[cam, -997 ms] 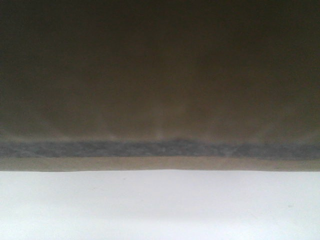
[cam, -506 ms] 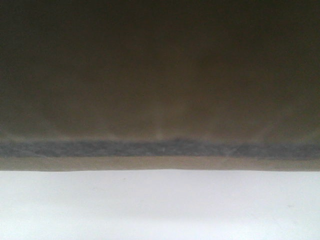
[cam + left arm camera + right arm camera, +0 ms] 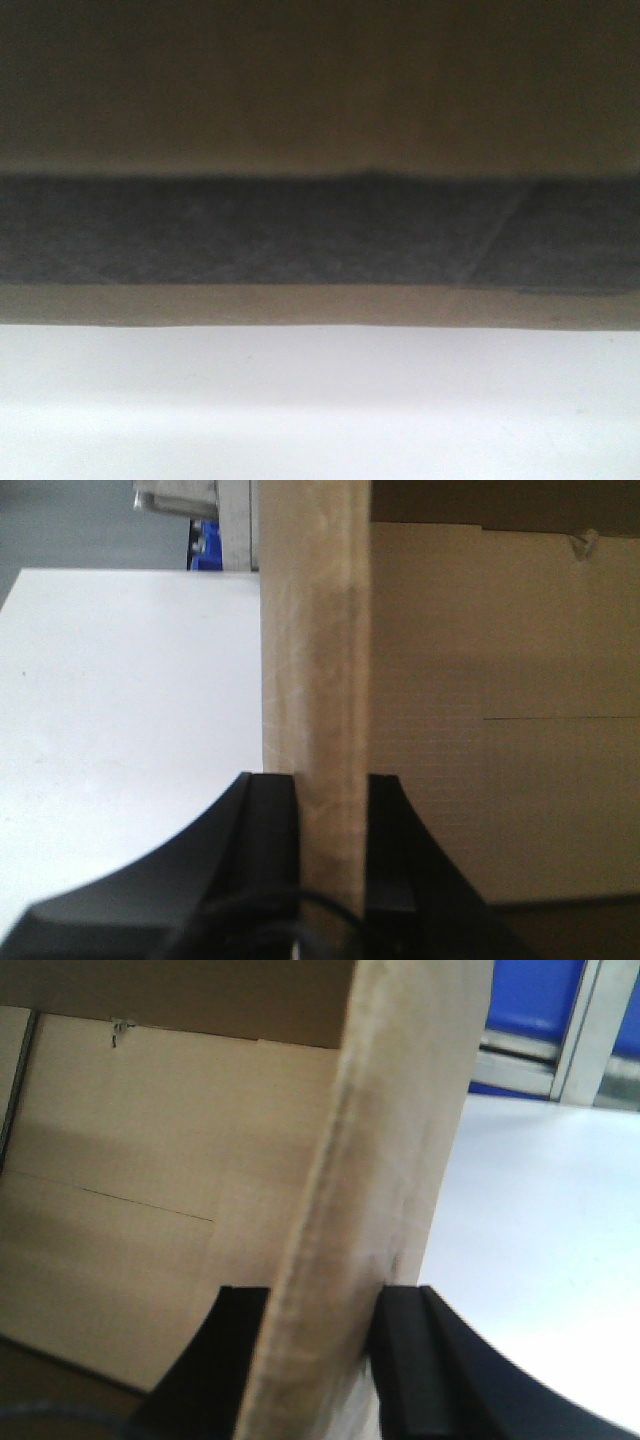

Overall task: Grab box from left shelf to table start
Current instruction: 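Lower the box onto the white table with both grippers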

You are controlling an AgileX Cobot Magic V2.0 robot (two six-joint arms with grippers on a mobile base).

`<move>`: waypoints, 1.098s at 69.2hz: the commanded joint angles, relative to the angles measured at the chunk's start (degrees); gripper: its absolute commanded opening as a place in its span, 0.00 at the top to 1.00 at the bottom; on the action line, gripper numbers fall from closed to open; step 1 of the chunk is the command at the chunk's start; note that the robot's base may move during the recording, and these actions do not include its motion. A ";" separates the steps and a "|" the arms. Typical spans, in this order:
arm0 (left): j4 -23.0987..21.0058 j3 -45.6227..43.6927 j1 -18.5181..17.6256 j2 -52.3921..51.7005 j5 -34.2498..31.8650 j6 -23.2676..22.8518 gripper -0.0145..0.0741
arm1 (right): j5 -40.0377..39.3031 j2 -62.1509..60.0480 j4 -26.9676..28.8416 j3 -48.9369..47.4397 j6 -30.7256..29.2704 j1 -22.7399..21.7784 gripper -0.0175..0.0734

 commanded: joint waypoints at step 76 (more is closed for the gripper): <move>-2.08 -4.98 -0.49 49.58 -20.77 -0.22 0.94 | -12.33 51.08 1.62 -8.03 -2.63 -0.09 0.78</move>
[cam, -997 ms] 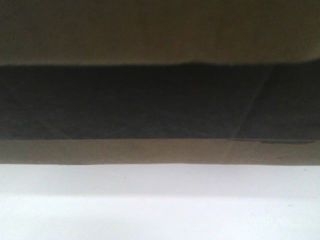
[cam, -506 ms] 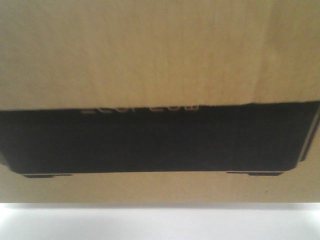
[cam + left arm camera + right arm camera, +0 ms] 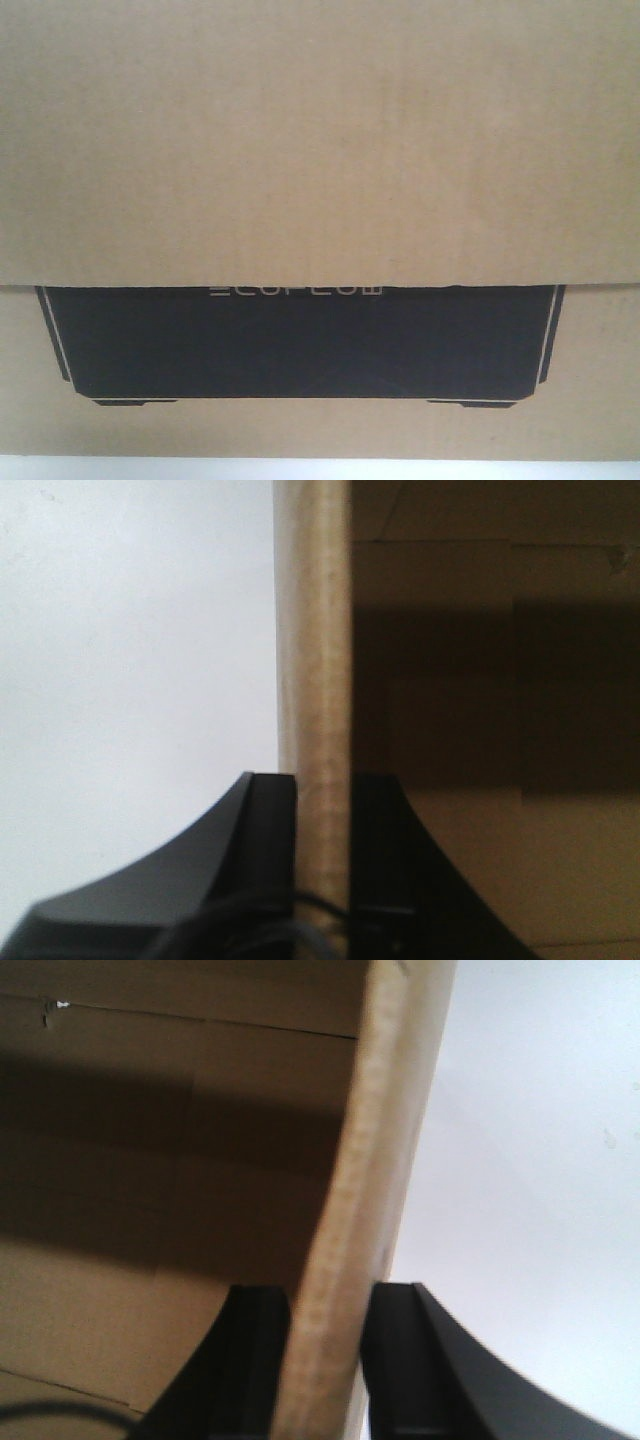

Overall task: Grab box from left shelf to table start
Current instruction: 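Lower the box onto the white table with both grippers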

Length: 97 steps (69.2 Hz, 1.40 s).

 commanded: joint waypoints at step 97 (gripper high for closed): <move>5.12 0.70 -0.49 -34.92 -2.40 2.92 0.64 | -4.79 -40.53 -5.44 3.85 1.41 0.29 0.67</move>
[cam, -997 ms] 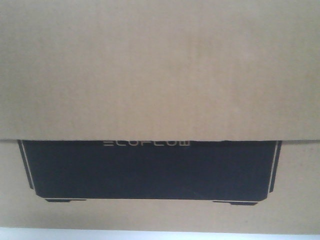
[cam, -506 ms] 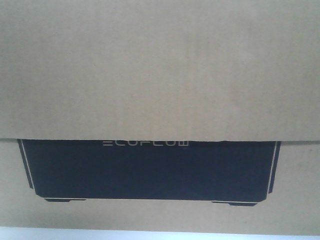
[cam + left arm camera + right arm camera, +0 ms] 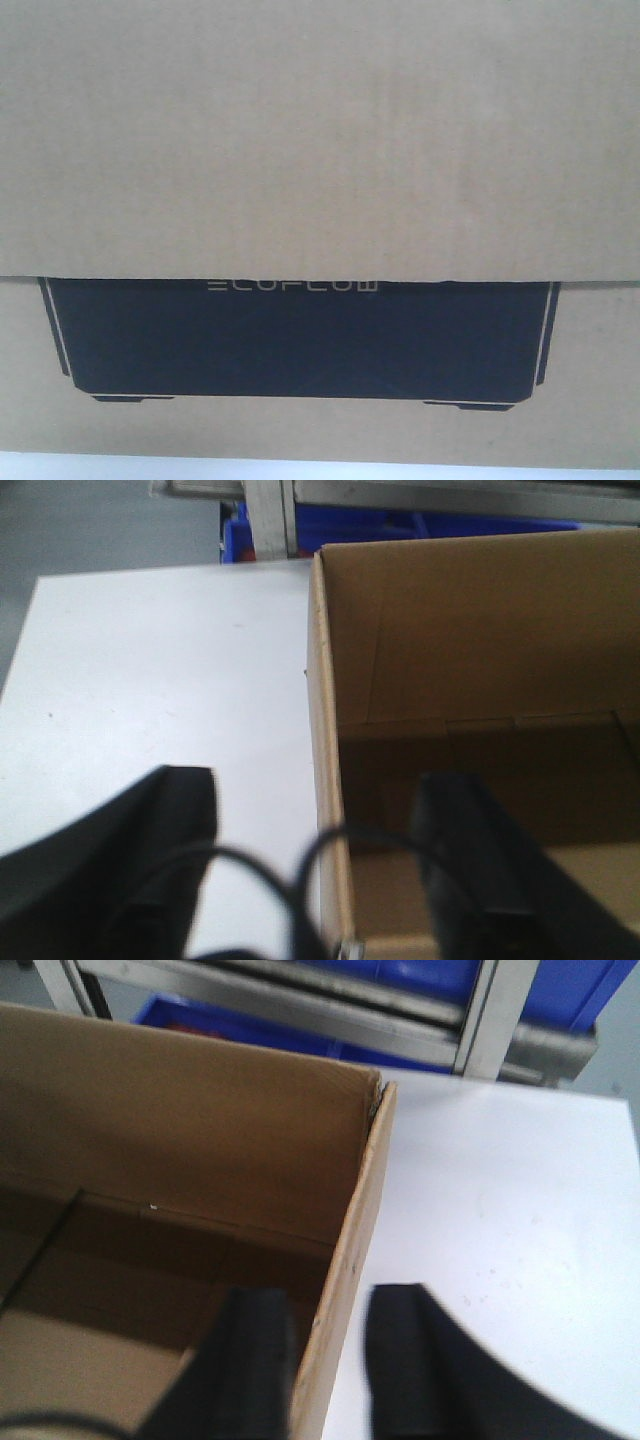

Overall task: Grab box from left shelf to table start
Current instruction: 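Lower the box onto the white table with both grippers, then open both grippers and withdraw them from the box walls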

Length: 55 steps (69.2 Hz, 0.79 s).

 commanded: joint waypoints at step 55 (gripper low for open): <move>-0.05 50.11 -0.28 -47.52 -35.70 0.35 0.94 | -23.32 -43.58 -0.20 40.73 -1.80 -0.07 0.79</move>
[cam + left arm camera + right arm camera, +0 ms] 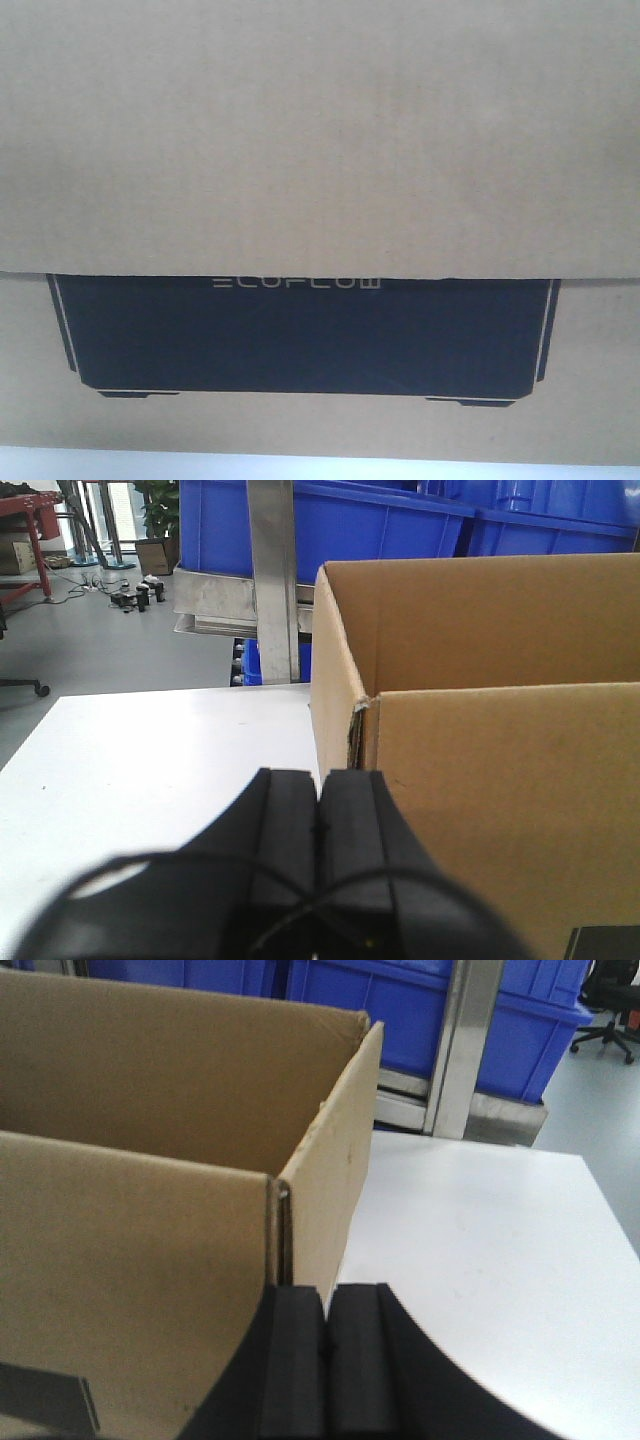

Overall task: Grab box from left shelf to table start
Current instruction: 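Open both grippers and withdraw them from the box walls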

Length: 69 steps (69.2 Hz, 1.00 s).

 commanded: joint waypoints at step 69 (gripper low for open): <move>-4.08 16.78 6.34 -0.89 -23.38 0.26 0.94 | -8.19 0.84 -0.11 -1.36 -0.54 -0.07 0.79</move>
